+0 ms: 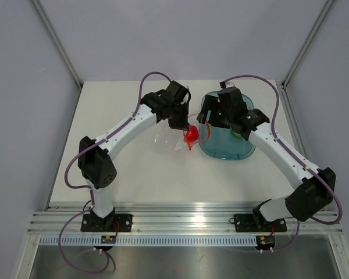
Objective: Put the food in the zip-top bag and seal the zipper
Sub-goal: Place the fake fruit in the zipper food storage bag, then pick up the fake fruit from the bin.
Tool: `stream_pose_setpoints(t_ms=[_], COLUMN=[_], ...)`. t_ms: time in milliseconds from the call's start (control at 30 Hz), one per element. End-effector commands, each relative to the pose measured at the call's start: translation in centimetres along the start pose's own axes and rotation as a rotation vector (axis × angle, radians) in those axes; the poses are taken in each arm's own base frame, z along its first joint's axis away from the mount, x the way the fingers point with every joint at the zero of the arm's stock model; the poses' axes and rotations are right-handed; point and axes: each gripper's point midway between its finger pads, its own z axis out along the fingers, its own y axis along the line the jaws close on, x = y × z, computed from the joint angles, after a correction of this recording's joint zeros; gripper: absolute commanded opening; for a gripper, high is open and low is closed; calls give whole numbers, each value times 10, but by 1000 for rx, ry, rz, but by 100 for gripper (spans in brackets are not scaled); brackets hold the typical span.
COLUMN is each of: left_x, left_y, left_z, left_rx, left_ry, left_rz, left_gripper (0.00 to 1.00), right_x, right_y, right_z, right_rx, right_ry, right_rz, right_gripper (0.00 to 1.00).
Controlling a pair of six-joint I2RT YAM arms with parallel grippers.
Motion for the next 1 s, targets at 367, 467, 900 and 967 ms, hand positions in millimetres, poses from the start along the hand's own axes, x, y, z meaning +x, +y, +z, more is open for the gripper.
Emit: stream_pose_setpoints(t_ms=[367, 467, 900, 967], left_x=[-10, -10, -8, -7], left_y=[-2, -2, -4, -3], left_z=[-5, -5, -4, -4], left_rx=[-6, -2, 13, 8], left_ry=[-50, -50, -41, -39], left_rz=[18, 16, 17, 16], left_gripper=[0, 0, 0, 0], right_x=[5, 5, -20, -19], right_y=[-176, -188, -218, -221], right_z=[-1, 11, 71, 80], right_rx=[504, 530, 647, 647], right_ry=[48, 59, 106, 118], right_rz=[-2, 3, -61, -60], right_gripper=[91, 91, 92, 92])
